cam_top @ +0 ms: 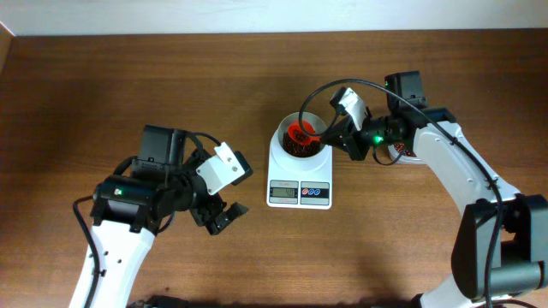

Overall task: Scoop and weigh 50g on scale
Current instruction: 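Hold the scoop over the bowl, shaking out remaining beans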

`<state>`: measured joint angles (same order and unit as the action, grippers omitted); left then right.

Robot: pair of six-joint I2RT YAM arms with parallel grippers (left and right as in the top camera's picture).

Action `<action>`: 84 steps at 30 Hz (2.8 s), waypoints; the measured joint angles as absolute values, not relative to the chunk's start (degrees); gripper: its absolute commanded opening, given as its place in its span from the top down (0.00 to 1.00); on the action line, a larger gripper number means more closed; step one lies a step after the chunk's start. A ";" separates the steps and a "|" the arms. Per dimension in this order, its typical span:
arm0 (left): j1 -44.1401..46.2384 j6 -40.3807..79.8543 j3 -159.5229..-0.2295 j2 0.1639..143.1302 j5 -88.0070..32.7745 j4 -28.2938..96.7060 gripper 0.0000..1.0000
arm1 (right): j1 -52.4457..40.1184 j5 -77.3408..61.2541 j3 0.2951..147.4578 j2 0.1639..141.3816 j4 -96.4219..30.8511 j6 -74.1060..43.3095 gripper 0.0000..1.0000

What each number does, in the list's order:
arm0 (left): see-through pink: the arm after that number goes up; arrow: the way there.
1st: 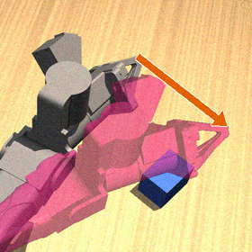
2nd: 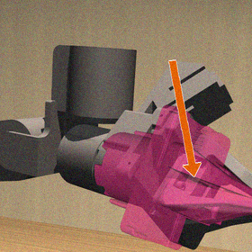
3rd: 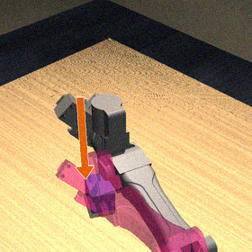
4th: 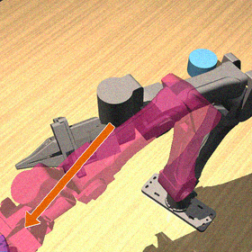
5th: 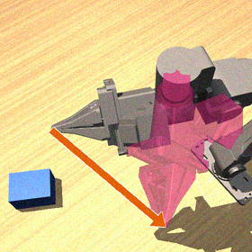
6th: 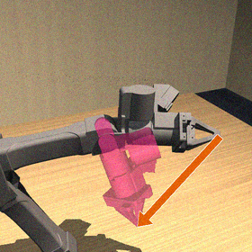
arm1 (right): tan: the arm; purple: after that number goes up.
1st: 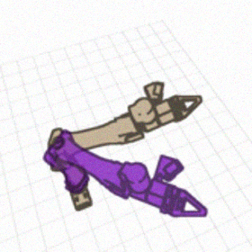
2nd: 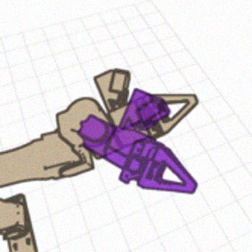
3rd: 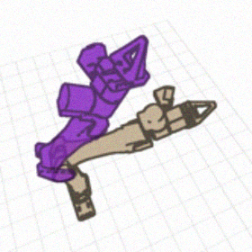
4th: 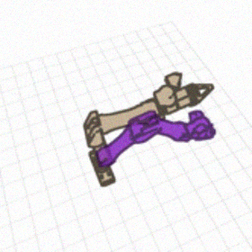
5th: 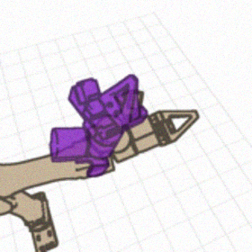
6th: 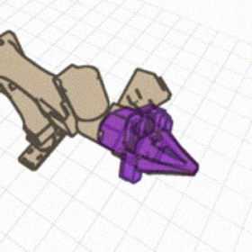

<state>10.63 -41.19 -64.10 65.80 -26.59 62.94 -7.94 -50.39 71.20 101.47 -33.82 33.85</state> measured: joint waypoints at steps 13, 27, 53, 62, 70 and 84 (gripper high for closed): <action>10.63 -41.19 -64.10 65.80 -26.59 62.94 0.01 | -7.94 -50.41 71.20 101.47 -34.00 33.43 0.96; 10.63 -41.19 -64.10 65.80 -26.59 62.94 0.01 | -7.94 -50.39 71.20 101.47 -31.03 31.18 0.96; 10.63 -41.17 -64.10 65.80 -26.59 62.94 0.01 | -8.08 -47.05 71.16 101.47 -31.46 30.59 0.96; 10.63 -41.19 -64.12 65.80 -26.59 62.94 0.01 | -8.05 -48.88 71.16 101.47 -29.67 30.74 0.92; 10.63 -41.17 -64.10 65.80 -26.59 62.94 0.01 | -8.03 -44.34 71.16 101.47 -28.82 30.20 0.96; 10.63 -41.17 -64.10 65.80 -26.59 62.96 0.01 | -8.03 -50.06 71.16 101.47 -32.10 40.16 0.96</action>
<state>10.63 -41.17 -64.10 65.80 -26.59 62.96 -8.03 -50.06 71.16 101.47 -32.10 40.16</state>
